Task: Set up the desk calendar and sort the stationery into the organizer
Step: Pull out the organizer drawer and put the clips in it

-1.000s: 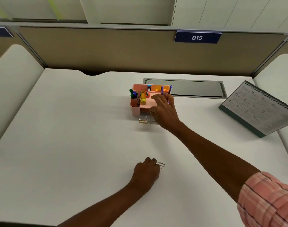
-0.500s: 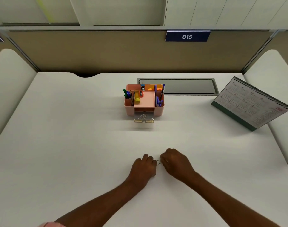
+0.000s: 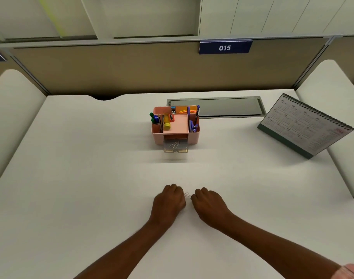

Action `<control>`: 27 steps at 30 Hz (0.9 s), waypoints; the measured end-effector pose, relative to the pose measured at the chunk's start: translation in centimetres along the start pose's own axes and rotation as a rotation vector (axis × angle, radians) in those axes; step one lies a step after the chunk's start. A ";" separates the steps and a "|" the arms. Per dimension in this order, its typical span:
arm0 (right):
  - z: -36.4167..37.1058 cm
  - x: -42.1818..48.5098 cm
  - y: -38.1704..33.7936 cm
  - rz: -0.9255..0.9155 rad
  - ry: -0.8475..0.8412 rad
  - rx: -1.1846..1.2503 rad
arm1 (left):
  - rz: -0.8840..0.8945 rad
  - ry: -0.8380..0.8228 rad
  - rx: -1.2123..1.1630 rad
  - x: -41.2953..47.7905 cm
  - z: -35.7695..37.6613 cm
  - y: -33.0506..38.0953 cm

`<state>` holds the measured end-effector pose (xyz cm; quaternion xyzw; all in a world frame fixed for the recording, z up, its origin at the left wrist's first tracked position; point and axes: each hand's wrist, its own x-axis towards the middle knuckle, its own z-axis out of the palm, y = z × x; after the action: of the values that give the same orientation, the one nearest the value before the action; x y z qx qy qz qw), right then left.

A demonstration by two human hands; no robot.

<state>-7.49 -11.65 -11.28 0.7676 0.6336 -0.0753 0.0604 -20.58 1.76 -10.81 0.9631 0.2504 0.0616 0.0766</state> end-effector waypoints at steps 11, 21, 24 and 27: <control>0.1 0.6 -1.3 0.147 0.019 -0.024 | -0.225 0.169 -0.198 13.0 -8.0 -3.1; 0.7 0.3 -1.4 0.275 -0.036 0.103 | -0.304 -0.148 -0.131 18.0 -6.0 -3.8; 0.6 0.2 -1.1 0.277 -0.022 0.111 | -0.320 -0.198 -0.124 18.7 -6.0 -3.5; 0.6 0.2 -1.1 0.270 0.005 0.113 | -0.340 -0.232 -0.109 19.2 -6.2 -3.3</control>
<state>-8.53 -11.36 -11.87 0.8482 0.5196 -0.1000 0.0252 -6.46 14.76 -3.82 0.9020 0.3953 -0.0503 0.1663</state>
